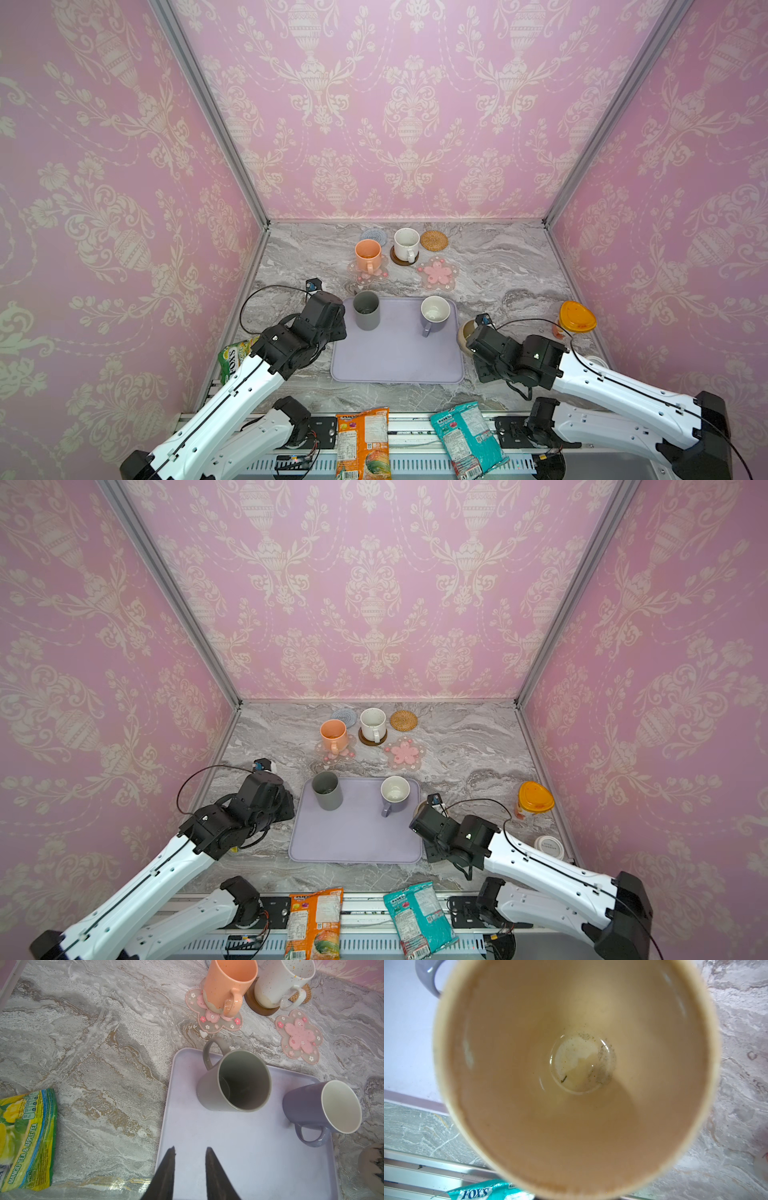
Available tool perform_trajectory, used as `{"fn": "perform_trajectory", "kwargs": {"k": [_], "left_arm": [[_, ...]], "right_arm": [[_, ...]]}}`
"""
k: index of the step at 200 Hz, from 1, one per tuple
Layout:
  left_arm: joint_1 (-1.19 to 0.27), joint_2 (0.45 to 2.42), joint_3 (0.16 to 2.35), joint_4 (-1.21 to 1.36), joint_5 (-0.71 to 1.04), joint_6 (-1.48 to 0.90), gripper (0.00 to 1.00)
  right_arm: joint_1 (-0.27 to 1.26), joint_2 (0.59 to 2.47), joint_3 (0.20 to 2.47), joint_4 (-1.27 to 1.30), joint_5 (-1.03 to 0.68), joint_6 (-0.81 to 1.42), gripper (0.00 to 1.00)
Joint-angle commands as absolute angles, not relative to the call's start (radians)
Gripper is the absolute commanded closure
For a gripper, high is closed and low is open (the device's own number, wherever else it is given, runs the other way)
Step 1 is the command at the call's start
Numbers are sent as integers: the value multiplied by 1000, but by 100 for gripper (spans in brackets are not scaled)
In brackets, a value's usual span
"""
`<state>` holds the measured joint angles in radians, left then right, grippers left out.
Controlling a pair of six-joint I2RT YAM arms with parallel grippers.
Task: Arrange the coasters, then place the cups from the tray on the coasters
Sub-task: 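Lift the cream mug with the right gripper off the tray edge, then carry the cream mug with the right gripper toward the empty pink flower coaster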
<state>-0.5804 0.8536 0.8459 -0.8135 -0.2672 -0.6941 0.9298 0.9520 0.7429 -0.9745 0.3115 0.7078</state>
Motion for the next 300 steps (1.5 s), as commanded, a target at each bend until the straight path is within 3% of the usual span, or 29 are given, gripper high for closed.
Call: {"fn": "perform_trajectory", "kwargs": {"k": [1,224,300], "left_arm": [[-591,859,848,-844,-260,-689,71],[-589,1007,885,-709,-187,-576,70],[-557,1186,1119,-771,-146,-438,69]], "right_arm": [[898,917,797,-968,387,696,100],[777,912,885,-950,370,527,100],[669,1072,1012,-831,323,396,100]]}}
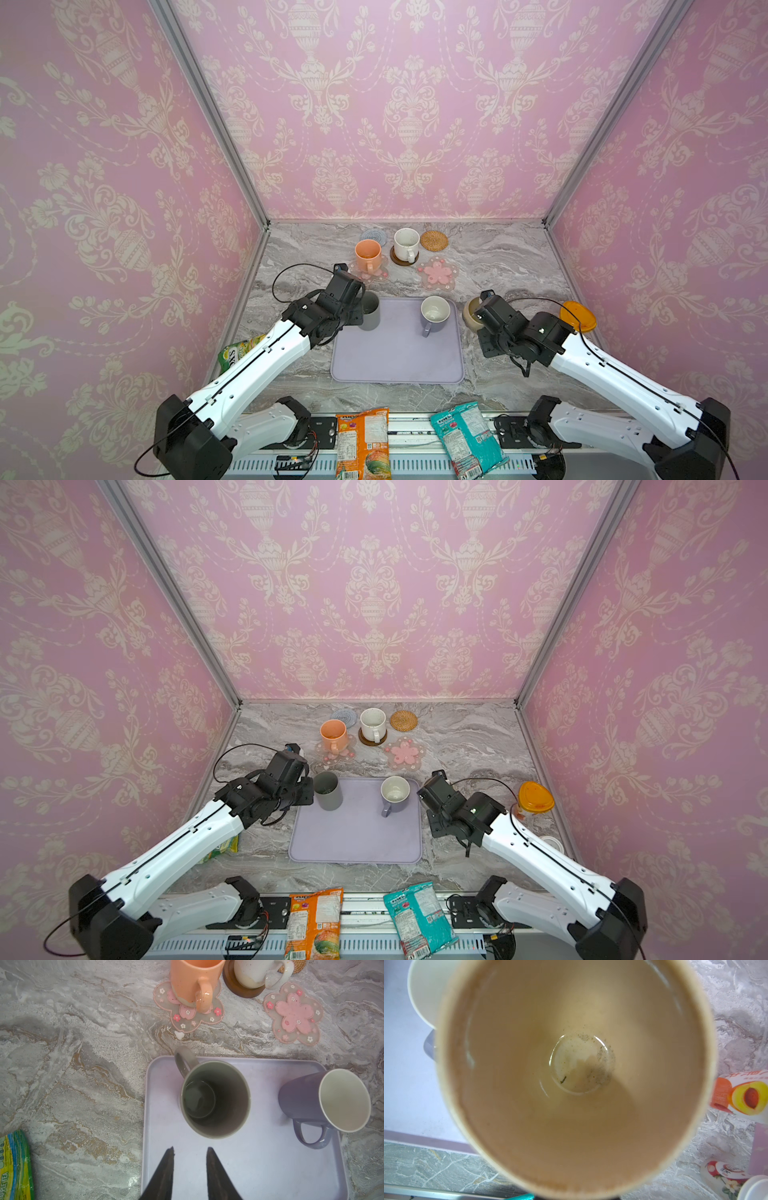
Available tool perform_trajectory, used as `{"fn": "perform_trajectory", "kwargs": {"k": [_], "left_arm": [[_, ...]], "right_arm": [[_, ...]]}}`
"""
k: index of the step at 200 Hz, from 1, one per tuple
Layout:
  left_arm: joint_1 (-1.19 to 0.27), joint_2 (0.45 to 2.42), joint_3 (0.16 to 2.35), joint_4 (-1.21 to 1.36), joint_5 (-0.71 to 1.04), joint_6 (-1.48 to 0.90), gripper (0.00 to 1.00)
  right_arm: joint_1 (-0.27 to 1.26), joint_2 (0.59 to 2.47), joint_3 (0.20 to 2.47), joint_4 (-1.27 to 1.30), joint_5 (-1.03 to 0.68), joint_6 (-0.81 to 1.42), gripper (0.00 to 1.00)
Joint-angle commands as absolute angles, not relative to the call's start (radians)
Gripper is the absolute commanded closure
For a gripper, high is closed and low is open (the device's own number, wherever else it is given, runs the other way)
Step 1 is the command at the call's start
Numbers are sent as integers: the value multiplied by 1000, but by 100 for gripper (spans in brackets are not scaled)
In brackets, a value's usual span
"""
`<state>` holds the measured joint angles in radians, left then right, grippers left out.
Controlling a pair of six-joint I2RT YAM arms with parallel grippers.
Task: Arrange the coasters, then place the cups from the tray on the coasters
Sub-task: 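Carry the cream mug with the right gripper toward the empty pink flower coaster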
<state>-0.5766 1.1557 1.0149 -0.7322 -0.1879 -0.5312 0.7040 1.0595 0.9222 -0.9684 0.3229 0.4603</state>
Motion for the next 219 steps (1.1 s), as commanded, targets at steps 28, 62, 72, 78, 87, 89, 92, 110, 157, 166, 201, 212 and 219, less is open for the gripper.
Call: {"fn": "perform_trajectory", "kwargs": {"k": [28,62,72,78,87,89,92,110,157,166,201,212,219], "left_arm": [[-513,1206,1192,-773,-110,-391,66],[-416,1220,1201,-767,-24,-389,66],[-388,1222,1197,-761,-5,-391,66],[-374,1225,1194,-757,3,-392,66],[-354,1228,1193,-752,13,-395,66],[-350,1229,1194,-751,14,-395,66],[-344,1230,1195,-748,17,-395,66],[-320,1244,1199,-730,34,-396,66],[-295,1314,1243,-717,64,-387,66],[-292,1325,1248,-717,66,-385,66],[-275,1359,1259,-705,69,-384,66],[-269,1369,1263,-700,73,-385,66],[-265,1375,1268,-697,76,-384,66]], "right_arm": [[597,1154,1072,-762,263,350,100],[521,1283,1152,-723,203,296,100],[501,1316,1166,-704,181,286,100],[488,1337,1194,-695,167,281,100],[471,1366,1222,-685,151,275,100],[467,1374,1227,-683,147,274,100],[462,1384,1233,-680,143,272,100],[438,1438,1266,-657,117,260,100],[409,1559,1342,-625,82,218,100],[408,1581,1358,-631,83,210,100],[404,1670,1412,-644,87,183,100],[401,1698,1430,-646,80,177,100],[400,1718,1443,-649,74,175,100]]}}
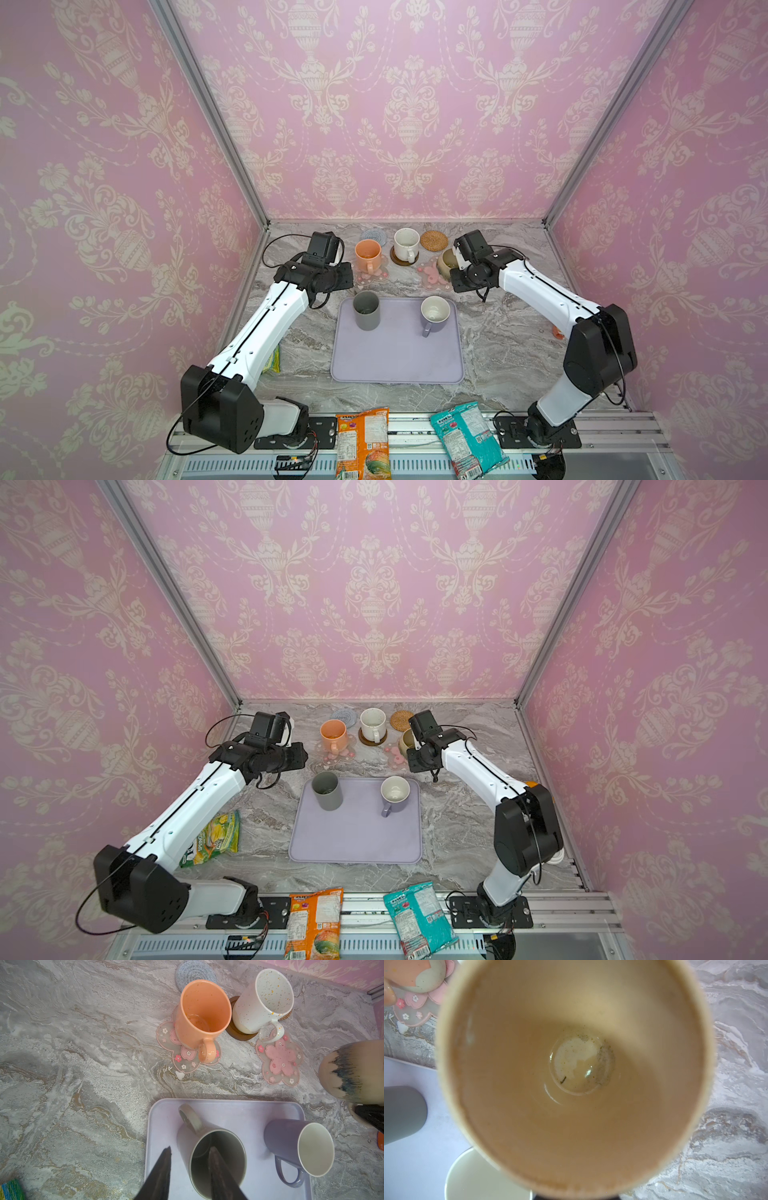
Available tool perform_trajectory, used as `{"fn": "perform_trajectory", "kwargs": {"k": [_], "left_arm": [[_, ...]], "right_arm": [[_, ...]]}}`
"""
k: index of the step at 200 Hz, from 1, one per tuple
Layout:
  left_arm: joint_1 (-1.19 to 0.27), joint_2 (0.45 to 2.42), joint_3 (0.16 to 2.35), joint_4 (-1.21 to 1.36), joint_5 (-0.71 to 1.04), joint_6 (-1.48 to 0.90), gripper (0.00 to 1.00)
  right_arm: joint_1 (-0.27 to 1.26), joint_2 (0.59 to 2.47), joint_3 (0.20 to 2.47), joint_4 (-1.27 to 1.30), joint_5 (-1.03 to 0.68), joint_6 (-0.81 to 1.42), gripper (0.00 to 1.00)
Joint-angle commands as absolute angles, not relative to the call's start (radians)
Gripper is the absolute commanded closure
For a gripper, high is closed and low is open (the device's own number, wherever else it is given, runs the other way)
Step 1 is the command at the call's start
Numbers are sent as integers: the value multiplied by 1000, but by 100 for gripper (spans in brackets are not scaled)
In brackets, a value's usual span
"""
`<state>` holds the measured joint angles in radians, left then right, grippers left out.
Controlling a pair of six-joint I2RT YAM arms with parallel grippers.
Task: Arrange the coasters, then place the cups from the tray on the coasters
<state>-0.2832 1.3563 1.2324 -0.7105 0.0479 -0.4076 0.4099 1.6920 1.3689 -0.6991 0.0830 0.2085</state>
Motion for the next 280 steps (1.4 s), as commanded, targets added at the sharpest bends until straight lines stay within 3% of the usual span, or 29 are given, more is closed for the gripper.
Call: {"fn": "perform_trajectory", "kwargs": {"k": [1,140,280], "left_arm": [[-264,1376,1269,-697,76,-385,66],[-193,1556,1344,-655,147,-374,67],[-173,1582,1348,-653,175,-377,67]], "right_arm": [[400,1721,1445,-649,73,174,100],[382,2017,1720,-726,81,157,100],[382,2066,1735,-729,79,168,100]]}}
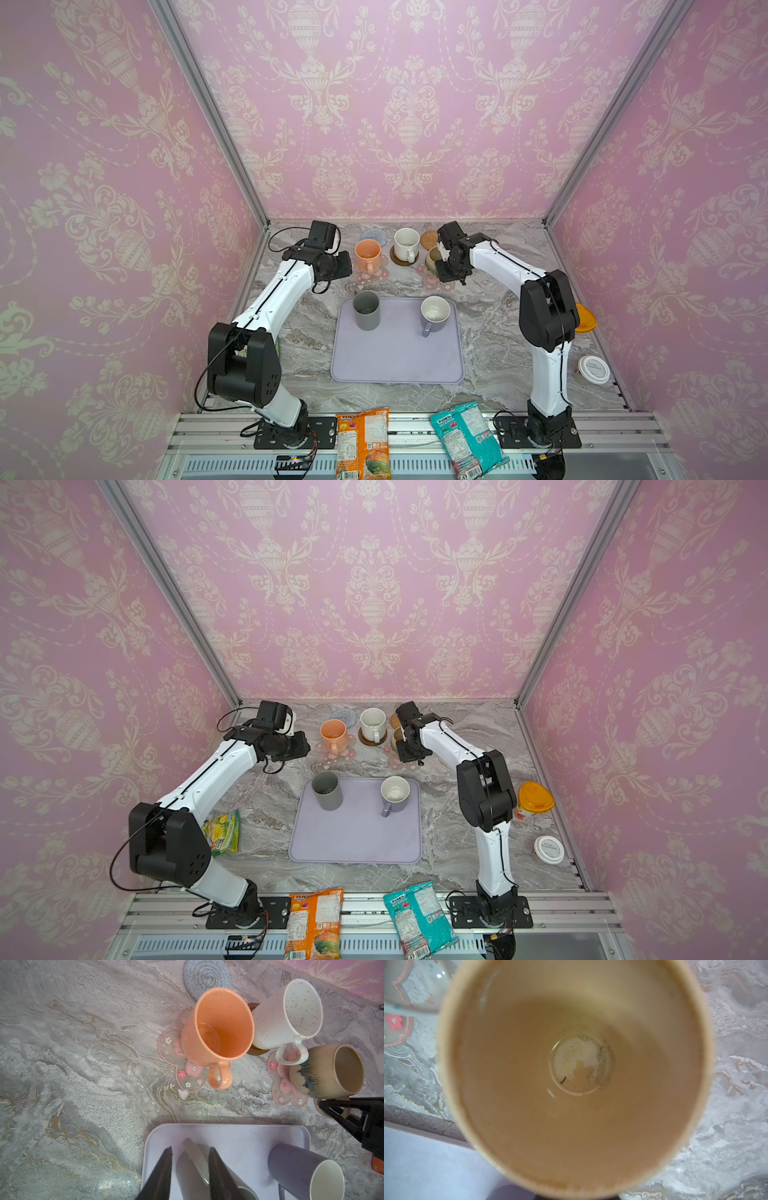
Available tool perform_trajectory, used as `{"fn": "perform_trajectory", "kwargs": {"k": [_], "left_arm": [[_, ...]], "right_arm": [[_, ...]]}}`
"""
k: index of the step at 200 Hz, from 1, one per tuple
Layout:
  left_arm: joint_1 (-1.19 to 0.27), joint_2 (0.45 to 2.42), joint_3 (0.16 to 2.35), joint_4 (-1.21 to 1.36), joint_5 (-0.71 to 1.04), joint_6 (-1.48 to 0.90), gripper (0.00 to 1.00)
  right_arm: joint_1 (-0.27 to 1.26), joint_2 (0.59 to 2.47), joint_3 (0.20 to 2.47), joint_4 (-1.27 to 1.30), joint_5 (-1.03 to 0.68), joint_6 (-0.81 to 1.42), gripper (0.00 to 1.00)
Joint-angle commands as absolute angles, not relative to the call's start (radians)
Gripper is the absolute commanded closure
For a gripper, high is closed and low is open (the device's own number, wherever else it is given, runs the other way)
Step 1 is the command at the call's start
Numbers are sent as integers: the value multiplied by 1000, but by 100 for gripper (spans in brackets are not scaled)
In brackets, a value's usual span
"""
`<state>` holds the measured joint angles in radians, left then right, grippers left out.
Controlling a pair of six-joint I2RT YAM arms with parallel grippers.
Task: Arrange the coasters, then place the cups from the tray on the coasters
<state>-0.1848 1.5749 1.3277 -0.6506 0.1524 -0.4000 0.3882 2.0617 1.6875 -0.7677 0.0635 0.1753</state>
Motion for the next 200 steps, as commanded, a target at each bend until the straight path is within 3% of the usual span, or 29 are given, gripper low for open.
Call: {"fn": "perform_trajectory", "kwargs": {"k": [1,200], "left_arm": [[-174,1582,1348,-653,175,-377,67],[-172,1608,1358,-660,189,-374,67]], "right_arm": [[382,2065,1735,-729,80,168,100],[416,2126,1804,-759,126,367,100]]}}
